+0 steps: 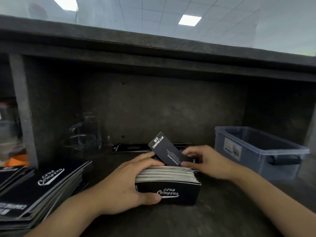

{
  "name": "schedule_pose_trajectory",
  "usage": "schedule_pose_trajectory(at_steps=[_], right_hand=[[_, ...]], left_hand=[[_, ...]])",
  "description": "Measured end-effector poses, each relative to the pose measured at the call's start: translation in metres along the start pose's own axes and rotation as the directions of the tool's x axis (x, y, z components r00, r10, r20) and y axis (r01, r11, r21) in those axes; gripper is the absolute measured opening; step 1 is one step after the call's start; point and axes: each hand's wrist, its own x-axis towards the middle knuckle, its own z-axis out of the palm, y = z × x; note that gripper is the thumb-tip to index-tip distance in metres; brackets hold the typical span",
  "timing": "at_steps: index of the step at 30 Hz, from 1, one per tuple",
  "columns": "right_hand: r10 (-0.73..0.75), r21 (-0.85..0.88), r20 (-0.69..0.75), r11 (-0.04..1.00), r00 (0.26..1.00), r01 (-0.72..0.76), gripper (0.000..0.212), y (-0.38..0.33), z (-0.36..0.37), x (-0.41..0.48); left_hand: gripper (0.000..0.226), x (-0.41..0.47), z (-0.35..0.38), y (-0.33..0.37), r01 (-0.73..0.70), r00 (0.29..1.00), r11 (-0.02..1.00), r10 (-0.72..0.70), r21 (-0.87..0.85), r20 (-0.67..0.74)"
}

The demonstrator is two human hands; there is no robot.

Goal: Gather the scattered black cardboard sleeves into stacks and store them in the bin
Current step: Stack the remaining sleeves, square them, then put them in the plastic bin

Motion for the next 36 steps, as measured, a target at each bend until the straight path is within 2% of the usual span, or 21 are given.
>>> schedule_pose_trajectory(at_steps=[2, 4, 7, 9, 11, 13, 15, 17, 18, 19, 20, 22, 23, 25, 27, 29, 30, 31, 33, 36], right_hand=[[-0.017, -0.047, 0.0, 0.999, 1.0, 0.017, 0.018, -0.005, 0.003, 0.003], [-0.035, -0.021, -0.012, 0.999, 0.999, 0.035, 0.014, -0.009, 0.0, 0.002], [-0.037, 0.076, -0.105, 0.996, 0.994, 0.045, 0.011, -0.005, -0.006, 0.002], [0.006, 0.237, -0.229, 0.97, 0.973, 0.05, 0.011, -0.003, -0.009, 0.001], [0.096, 0.456, -0.247, 0.889, 0.964, 0.028, 0.011, -0.002, -0.009, -0.001], [0.139, 0.568, -0.201, 0.823, 0.97, 0.0, 0.026, -0.004, -0.007, -0.001], [0.168, 0.688, -0.152, 0.726, 0.974, -0.018, 0.03, -0.009, 0.001, 0.001], [0.19, 0.835, -0.081, 0.549, 0.978, -0.037, 0.021, -0.016, 0.01, 0.002], [0.187, 0.871, -0.033, 0.488, 0.982, -0.064, 0.011, -0.021, 0.014, 0.001], [0.182, 0.879, 0.022, 0.464, 0.983, -0.106, 0.015, -0.023, 0.018, 0.001], [0.174, 0.863, 0.088, 0.479, 0.981, -0.162, 0.028, -0.025, 0.021, 0.001], [0.184, 0.769, 0.197, 0.581, 0.963, -0.268, 0.058, -0.024, 0.025, 0.0], [0.186, 0.738, 0.226, 0.608, 0.956, -0.293, 0.061, -0.022, 0.026, -0.001], [0.175, 0.709, 0.217, 0.647, 0.96, -0.279, 0.047, -0.024, 0.024, -0.003], [0.143, 0.732, 0.149, 0.649, 0.978, -0.207, 0.039, -0.026, 0.018, -0.006], [0.097, 0.754, 0.016, 0.652, 0.995, -0.076, 0.043, -0.025, 0.008, -0.006], [0.072, 0.718, -0.083, 0.696, 0.994, 0.01, 0.046, -0.025, 0.004, -0.006], [0.038, 0.653, -0.169, 0.753, 0.985, 0.082, 0.048, -0.024, 0.0, -0.006], [-0.045, 0.511, -0.226, 0.845, 0.973, 0.158, 0.051, -0.025, -0.007, -0.008], [-0.074, 0.26, -0.196, 0.958, 0.978, 0.124, 0.029, -0.026, -0.017, -0.014]], left_hand=[[0.059, 0.001, -0.001, 0.001, -0.013, 1.0, 1.0, 0.013, 0.0, 0.002], [0.058, 0.002, -0.001, 0.001, -0.013, 1.0, 1.0, 0.013, -0.008, 0.004], [0.058, 0.002, 0.0, -0.002, 0.018, 1.0, 1.0, -0.018, -0.006, 0.016], [0.059, 0.001, 0.0, -0.002, 0.041, 0.999, 0.999, -0.041, -0.005, 0.021], [0.059, 0.0, 0.0, -0.001, 0.061, 0.998, 0.998, -0.061, -0.01, 0.027], [0.059, -0.001, -0.001, 0.001, 0.073, 0.997, 0.997, -0.073, -0.006, 0.039], [0.065, -0.001, -0.002, 0.002, 0.108, 0.993, 0.994, -0.108, 0.003, 0.04], [0.086, -0.002, -0.002, 0.004, 0.16, 0.987, 0.987, -0.16, -0.004, 0.016], [0.099, -0.002, -0.002, 0.004, 0.178, 0.984, 0.984, -0.178, -0.012, 0.008], [0.111, -0.002, -0.002, 0.004, 0.187, 0.982, 0.982, -0.187, -0.014, 0.007], [0.117, -0.002, -0.001, 0.005, 0.192, 0.981, 0.981, -0.192, -0.009, 0.015], [0.118, -0.002, -0.001, 0.007, 0.19, 0.981, 0.982, -0.189, -0.006, 0.033], [0.115, -0.002, -0.001, 0.008, 0.172, 0.985, 0.985, -0.171, -0.024, 0.033], [0.103, 0.0, -0.001, 0.007, 0.123, 0.992, 0.99, -0.122, -0.075, 0.015], [0.089, 0.0, -0.001, 0.008, 0.098, 0.995, 0.987, -0.097, -0.129, 0.018], [0.085, 0.001, -0.002, 0.01, 0.079, 0.997, 0.982, -0.077, -0.169, 0.015], [0.085, 0.001, -0.002, 0.01, 0.074, 0.997, 0.981, -0.073, -0.182, 0.013], [0.087, 0.001, -0.003, 0.011, 0.073, 0.997, 0.98, -0.072, -0.186, 0.013], [0.093, 0.0, -0.003, 0.011, 0.08, 0.997, 0.984, -0.079, -0.16, 0.01], [0.1, -0.002, -0.003, 0.009, 0.124, 0.992, 0.991, -0.125, -0.042, -0.019]])
